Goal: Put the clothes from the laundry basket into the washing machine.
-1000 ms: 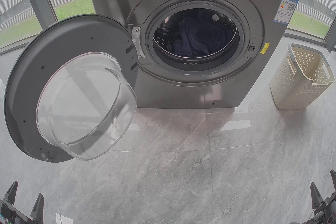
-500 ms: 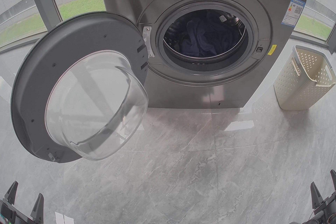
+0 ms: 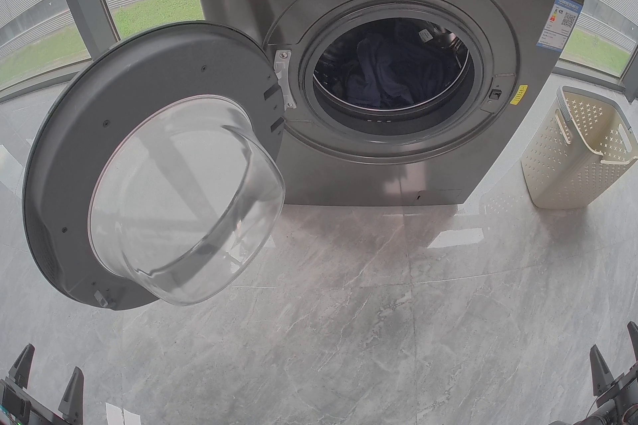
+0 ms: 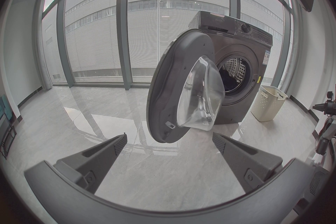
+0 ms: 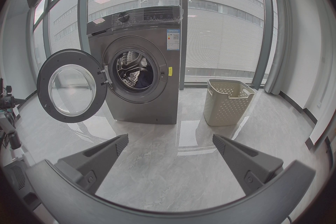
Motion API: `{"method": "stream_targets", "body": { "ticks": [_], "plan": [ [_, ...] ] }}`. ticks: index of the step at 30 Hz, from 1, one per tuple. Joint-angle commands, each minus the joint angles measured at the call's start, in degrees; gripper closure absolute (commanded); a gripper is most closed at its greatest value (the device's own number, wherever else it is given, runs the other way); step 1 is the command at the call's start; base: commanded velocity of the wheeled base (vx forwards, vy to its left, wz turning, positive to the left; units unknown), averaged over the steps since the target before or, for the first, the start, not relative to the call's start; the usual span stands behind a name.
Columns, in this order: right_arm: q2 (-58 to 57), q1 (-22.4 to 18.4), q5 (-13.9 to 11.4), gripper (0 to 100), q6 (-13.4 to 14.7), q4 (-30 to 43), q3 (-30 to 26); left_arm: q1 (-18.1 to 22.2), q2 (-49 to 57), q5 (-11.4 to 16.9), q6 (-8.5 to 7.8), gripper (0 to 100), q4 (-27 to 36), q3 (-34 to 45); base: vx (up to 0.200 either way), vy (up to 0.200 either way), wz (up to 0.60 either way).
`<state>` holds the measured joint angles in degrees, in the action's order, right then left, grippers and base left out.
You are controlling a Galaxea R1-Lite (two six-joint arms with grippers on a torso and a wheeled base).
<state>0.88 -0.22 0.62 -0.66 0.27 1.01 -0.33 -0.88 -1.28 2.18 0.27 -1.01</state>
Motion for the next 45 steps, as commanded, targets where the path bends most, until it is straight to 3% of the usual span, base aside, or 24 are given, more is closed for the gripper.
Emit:
{"method": "stream_targets", "body": {
  "ticks": [1, 8, 14, 22, 29, 41, 45],
  "plan": [
    [-0.44, -0.04, -0.01, 0, -0.04, 0.00, -0.92, -0.02, 0.70, -0.04, 0.02, 0, 0.00, 0.92, 0.000, 0.200, 0.00],
    [-0.44, -0.04, -0.01, 0, -0.04, 0.00, -0.92, -0.02, 0.70, -0.04, -0.07, 0, 0.00, 0.92, 0.000, 0.200, 0.00],
    [-0.44, -0.04, -0.01, 0, -0.04, 0.00, -0.92, -0.02, 0.79, -0.04, -0.25, 0, 0.00, 0.92, 0.000, 0.000, 0.00],
    [-0.44, -0.04, -0.01, 0, -0.04, 0.00, -0.92, -0.02, 0.70, -0.04, -0.16, 0, 0.00, 0.92, -0.200, 0.000, 0.00],
    [-0.44, -0.04, -0.01, 0, -0.04, 0.00, -0.92, 0.33, 0.88, 0.31, -1.48, 0, -0.09, 1.01, 0.000, 0.000, 0.00],
    [-0.44, 0.04, -0.01, 0, -0.04, 0.00, -0.92, 0.33, 0.88, 0.40, -1.92, 0, -0.18, 1.01, 0.000, 0.000, 0.00],
    [-0.44, 0.04, -0.01, 0, 0.04, 0.00, -0.92, 0.68, -0.26, 2.16, -1.13, 0, -1.76, -5.32, 0.000, 0.000, 0.00]
  ]
}}
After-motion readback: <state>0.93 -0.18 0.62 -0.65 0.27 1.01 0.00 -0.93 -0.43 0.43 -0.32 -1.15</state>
